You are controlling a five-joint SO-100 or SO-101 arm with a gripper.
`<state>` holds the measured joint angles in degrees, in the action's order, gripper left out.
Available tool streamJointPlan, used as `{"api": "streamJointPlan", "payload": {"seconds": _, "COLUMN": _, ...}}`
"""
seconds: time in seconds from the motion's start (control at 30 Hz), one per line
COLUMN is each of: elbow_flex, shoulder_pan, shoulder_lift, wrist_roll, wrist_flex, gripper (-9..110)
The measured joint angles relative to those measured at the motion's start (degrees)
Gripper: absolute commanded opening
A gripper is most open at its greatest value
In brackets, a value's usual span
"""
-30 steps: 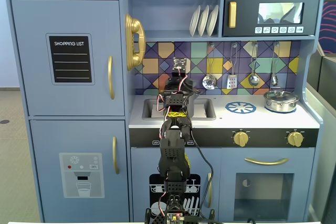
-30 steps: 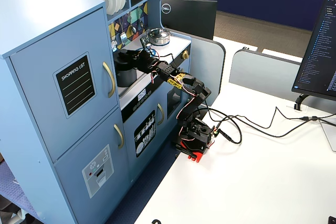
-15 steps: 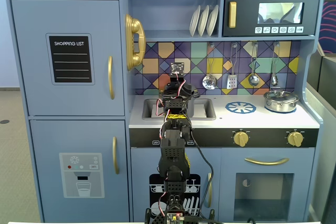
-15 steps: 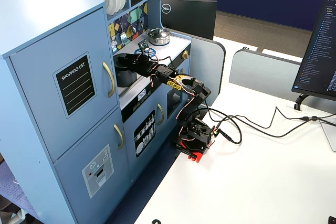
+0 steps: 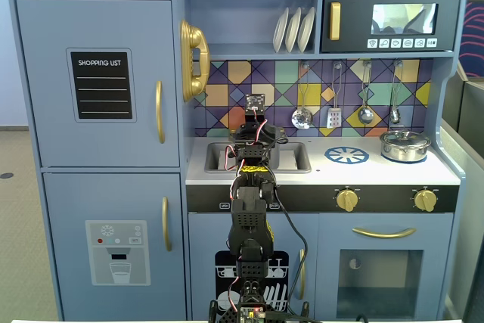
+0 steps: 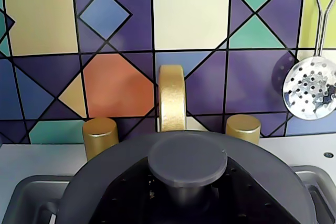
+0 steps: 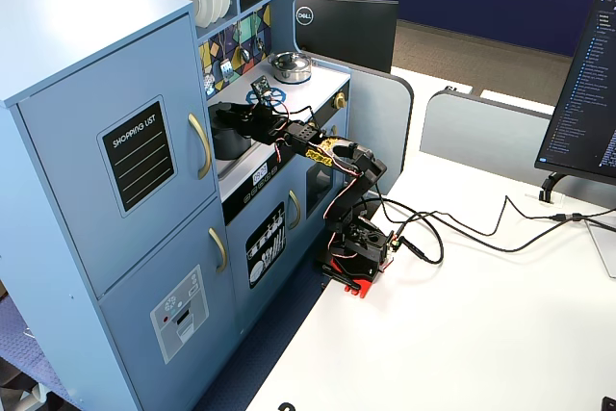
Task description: Pick up the lid from the counter and put it on the gray recipient
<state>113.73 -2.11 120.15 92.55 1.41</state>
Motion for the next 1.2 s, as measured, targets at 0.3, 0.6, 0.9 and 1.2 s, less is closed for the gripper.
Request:
{"api": "streamJointPlan", "payload": {"seconds": 0.3, "elbow_flex": 3.7, "shoulder_pan": -0.5, "shoulder_lift": 2.2, "wrist_roll": 0.9, "wrist_flex": 0.7, "gripper": 27}}
{"api": "streamJointPlan", "payload": {"seconds": 0.6, "elbow_flex": 3.8, "shoulder_pan": -0.4, "shoulder_lift": 14.9, "wrist_roll": 2.4, "wrist_flex": -12.7, "gripper": 12}}
{"api": "streamJointPlan", "payload": {"seconds": 0.9, "elbow_flex": 13.3, "shoulder_pan": -1.1, "shoulder_lift": 37.9, "wrist_roll": -2.8, "wrist_flex": -47.1, "gripper": 0}}
{"api": "streamJointPlan", "payload": {"seconds": 1.2, "elbow_flex": 50.1, "shoulder_pan": -0.8, "shoulder_lift": 47.3, "wrist_roll": -7.6, "wrist_flex": -40.6, "gripper": 0}}
